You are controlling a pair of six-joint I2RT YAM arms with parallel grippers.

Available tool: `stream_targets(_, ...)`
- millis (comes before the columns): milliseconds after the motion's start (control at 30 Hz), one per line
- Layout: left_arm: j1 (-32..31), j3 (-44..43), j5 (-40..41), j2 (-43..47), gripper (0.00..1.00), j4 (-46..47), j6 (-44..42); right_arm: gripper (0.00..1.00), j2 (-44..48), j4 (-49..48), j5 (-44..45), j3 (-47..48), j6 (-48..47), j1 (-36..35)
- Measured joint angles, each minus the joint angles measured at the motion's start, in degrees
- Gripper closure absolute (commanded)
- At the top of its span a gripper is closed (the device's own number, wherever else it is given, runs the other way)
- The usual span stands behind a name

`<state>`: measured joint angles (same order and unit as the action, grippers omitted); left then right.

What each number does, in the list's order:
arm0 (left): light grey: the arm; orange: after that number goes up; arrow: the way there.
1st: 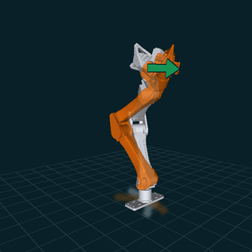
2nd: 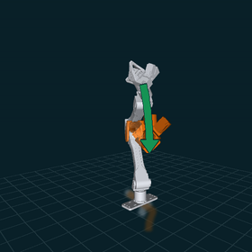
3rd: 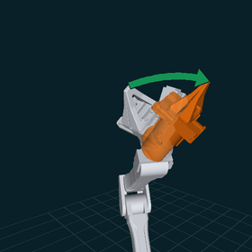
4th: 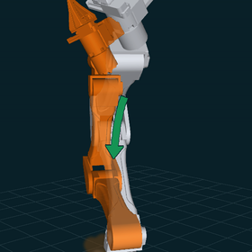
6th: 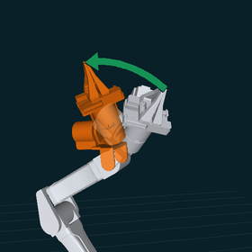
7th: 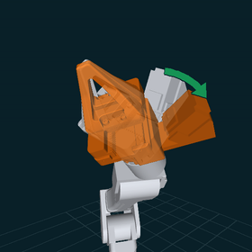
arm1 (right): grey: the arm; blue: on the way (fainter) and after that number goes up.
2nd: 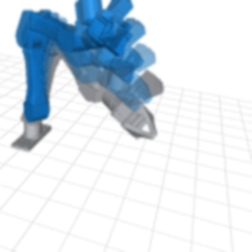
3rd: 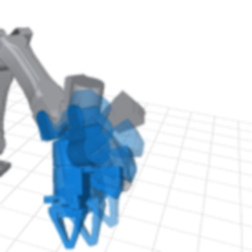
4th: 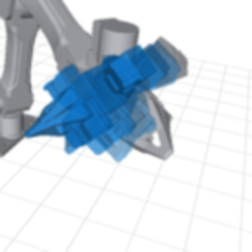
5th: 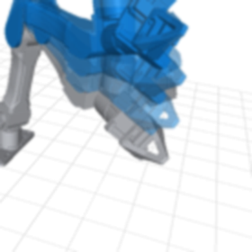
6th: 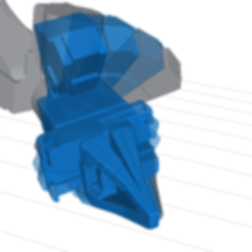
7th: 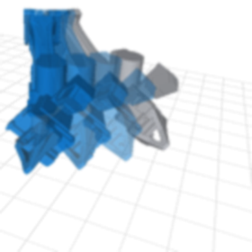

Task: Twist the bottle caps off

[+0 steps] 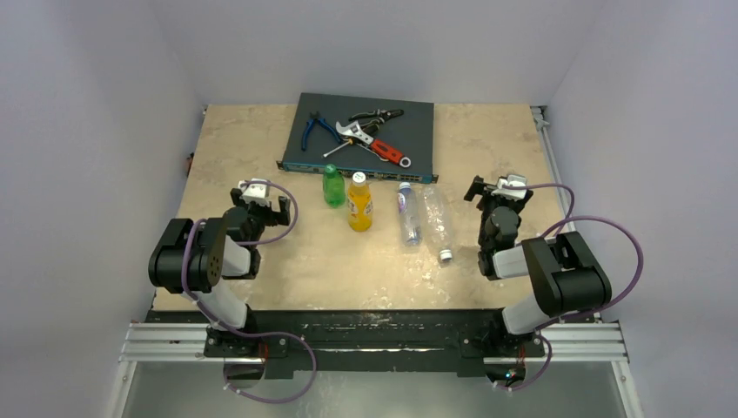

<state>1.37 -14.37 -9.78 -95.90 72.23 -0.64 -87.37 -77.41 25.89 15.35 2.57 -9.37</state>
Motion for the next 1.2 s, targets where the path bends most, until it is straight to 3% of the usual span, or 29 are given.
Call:
stream_targets(500, 0.13, -0.37, -0.22, 0.9, 0.0, -2.14, 0.0, 0.01, 0.0, 0.5, 1.73, 0.0, 0.9, 0.0)
stream_targets(600, 0.2, -6.29, -0.79, 5.92, 0.0, -16.11, -0.04, 0.01, 0.0, 0.42, 2.32, -0.02, 0.81, 0.0)
stream_targets(800, 0.46, -34.05, -5.75, 9.01, 0.0, -49.27, -3.43, 0.01, 2.91, 0.83, 3.98, -2.4, 0.42, -0.09)
stream_targets(867, 0.48, -41.09, -7.08, 9.01, 0.0, -57.96, -4.63, 0.01, 7.19, 8.02, 6.75, -0.5, 1.64, -0.28)
stream_targets(1000, 0.5, -45.97, -9.64, 9.6, 0.0, -69.48, -5.64, 0.01, 16.41, 30.34, 9.29, 13.64, 6.91, -0.26)
stream_targets(1200, 0.5, -48.0, -15.15, 10.56, 0.0, -83.14, -5.88, 0.01, 24.3, 44.11, -0.57, 21.81, 17.59, -0.31)
